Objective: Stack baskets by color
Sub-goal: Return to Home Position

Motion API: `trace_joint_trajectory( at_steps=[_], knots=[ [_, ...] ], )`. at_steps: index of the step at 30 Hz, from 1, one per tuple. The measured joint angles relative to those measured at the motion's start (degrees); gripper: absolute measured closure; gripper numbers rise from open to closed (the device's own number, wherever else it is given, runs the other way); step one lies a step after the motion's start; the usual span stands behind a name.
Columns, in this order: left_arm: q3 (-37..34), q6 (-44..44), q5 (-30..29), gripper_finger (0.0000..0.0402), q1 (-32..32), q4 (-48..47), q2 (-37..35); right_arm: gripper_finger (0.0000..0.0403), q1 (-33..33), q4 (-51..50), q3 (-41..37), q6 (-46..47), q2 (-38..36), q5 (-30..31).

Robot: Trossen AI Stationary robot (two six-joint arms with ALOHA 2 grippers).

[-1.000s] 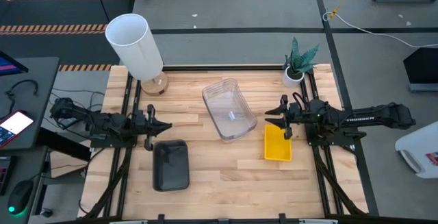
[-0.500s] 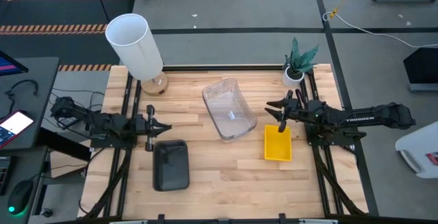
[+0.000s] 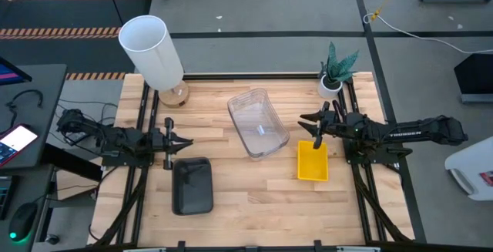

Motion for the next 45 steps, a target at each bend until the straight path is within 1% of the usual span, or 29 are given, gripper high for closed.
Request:
trace_joint_trajectory(
  at_steps=[4,13,23,33,45],
  knots=[
    [0.00,-0.02,0.00,0.0366,0.00,0.02,0.00,0.0268,0.00,0.02,0.00,0.01,0.00,-0.01],
    [-0.02,-0.04,0.00,0.0378,0.00,0.13,0.00,0.0268,0.00,0.02,0.00,0.01,0.00,-0.08],
    [-0.02,-0.07,0.00,0.0366,0.00,0.13,0.00,0.0268,0.00,0.02,0.00,0.01,0.00,-0.12],
    [-0.02,-0.07,0.00,0.0378,0.00,0.11,0.00,0.0268,0.00,0.03,0.00,0.01,0.00,-0.10],
    [-0.04,-0.07,0.00,0.0367,0.00,0.11,0.00,0.0268,0.00,0.04,0.00,0.01,0.00,-0.10]
  ],
)
